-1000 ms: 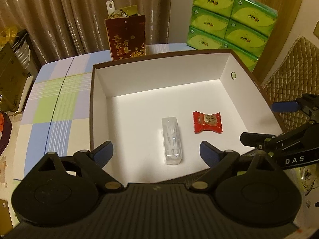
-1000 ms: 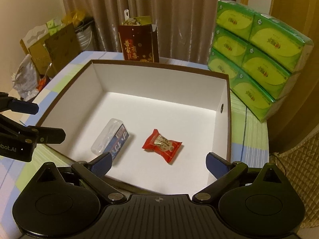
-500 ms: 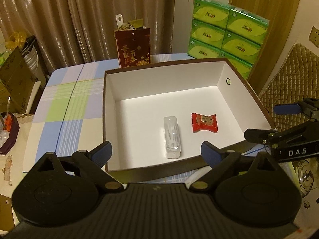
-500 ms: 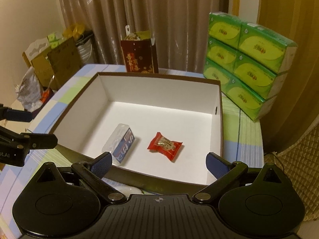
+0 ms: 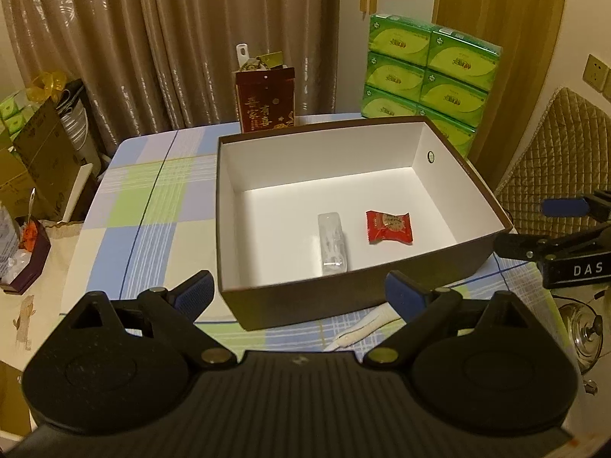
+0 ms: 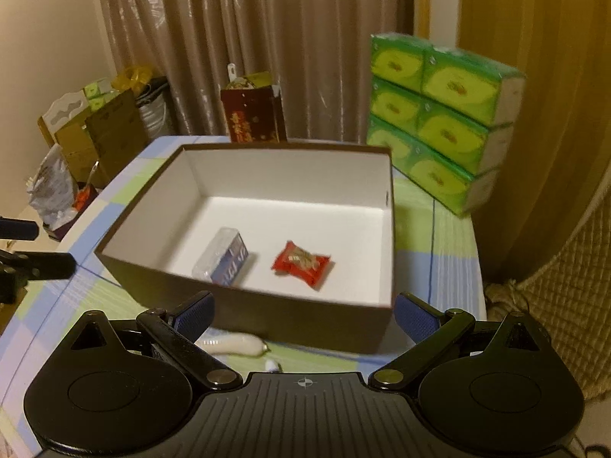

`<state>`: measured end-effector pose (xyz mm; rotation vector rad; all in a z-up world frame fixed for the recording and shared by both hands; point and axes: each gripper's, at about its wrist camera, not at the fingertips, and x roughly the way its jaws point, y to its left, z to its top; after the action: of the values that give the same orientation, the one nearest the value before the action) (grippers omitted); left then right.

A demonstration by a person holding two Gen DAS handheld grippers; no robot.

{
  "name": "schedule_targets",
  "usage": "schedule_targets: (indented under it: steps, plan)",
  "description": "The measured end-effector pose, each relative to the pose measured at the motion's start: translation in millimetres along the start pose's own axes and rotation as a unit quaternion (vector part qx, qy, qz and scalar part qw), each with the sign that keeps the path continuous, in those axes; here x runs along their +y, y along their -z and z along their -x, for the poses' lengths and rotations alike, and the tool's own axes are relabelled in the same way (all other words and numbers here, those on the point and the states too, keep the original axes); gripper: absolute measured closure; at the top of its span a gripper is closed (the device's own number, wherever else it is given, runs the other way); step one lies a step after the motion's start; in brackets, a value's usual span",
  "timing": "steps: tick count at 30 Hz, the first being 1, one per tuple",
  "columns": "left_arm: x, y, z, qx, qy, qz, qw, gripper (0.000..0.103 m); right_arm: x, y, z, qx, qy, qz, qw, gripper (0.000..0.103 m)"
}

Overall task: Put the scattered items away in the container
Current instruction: 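Withdraw both open tools from the box back toward the remaining items, then grasp the leopard-print hair clip with the right tool while the left tool grasps the white claw clip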

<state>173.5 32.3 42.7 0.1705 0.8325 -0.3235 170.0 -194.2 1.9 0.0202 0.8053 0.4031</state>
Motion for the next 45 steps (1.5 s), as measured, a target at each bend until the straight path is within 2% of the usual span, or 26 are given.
schedule_targets:
  steps: [8,20,30,45]
  plan:
    - [12,23,19,-0.004,-0.006,0.021,0.9997,0.008,-7,23,15,0.002,-0.003,-0.018,1.0,0.005]
    - [20,61,32,0.009,-0.008,0.05,0.9987,0.008,-3,51,26,0.006,-0.012,-0.021,1.0,0.005]
    - [19,98,12,0.052,-0.005,0.061,0.9968,0.008,-5,90,14,0.049,-0.012,-0.033,0.998,0.005]
    - [6,121,-11,0.085,0.001,0.057,0.9947,0.008,-11,118,-1,0.068,0.002,-0.028,0.997,0.005]
